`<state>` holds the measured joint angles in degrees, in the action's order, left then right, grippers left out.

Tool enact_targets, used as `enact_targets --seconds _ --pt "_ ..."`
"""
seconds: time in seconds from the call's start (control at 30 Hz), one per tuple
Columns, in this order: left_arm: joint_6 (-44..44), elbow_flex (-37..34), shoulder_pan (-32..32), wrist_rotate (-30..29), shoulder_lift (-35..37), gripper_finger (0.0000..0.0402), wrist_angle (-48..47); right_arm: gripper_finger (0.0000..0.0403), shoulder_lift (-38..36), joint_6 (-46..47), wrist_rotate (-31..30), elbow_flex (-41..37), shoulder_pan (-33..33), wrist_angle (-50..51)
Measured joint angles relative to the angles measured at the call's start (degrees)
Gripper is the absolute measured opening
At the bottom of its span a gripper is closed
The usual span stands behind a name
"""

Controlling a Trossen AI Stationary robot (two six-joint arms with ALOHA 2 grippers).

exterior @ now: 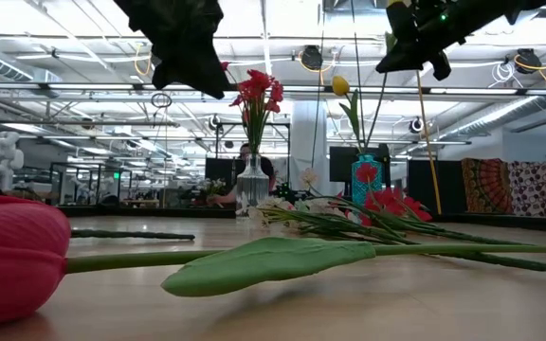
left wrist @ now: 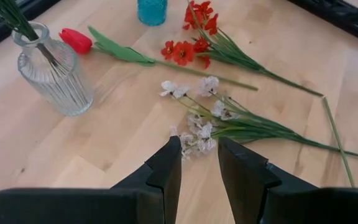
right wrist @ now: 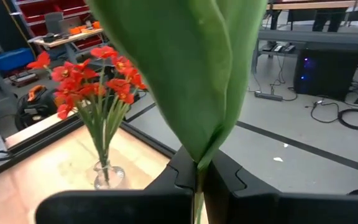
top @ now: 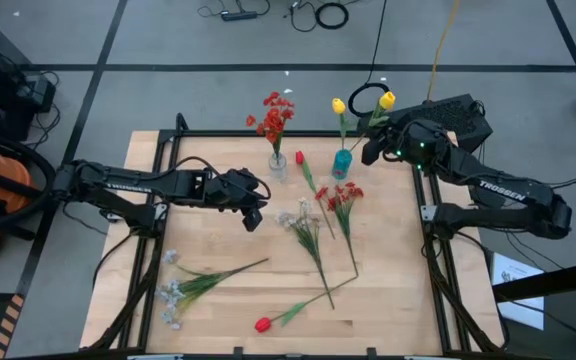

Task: Sort flowers into vase by color
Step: Put the yellow tulip into the blue vase

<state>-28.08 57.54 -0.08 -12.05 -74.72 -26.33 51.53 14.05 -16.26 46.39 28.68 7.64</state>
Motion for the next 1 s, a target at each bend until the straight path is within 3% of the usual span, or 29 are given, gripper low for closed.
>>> enact_targets --seconds 0.4,0.57,1.0 --pt "-0.1 0.0 0.0 -0.2 0.0 0.0112 0.1 0.0002 0.0 0.2 0.1 0.0 3.4 -0.2" --pt "-0.1 0.0 0.0 -0.2 0.0 0.0112 0.1 0.0002 0.0 1.6 3.1 0.0 3.3 -1.1" --pt "-0.1 0.0 0.0 -0.2 0.0 0.0112 0.1 0.0002 -0.2 -1.6 -0.4 0.0 4.0 -2.8"
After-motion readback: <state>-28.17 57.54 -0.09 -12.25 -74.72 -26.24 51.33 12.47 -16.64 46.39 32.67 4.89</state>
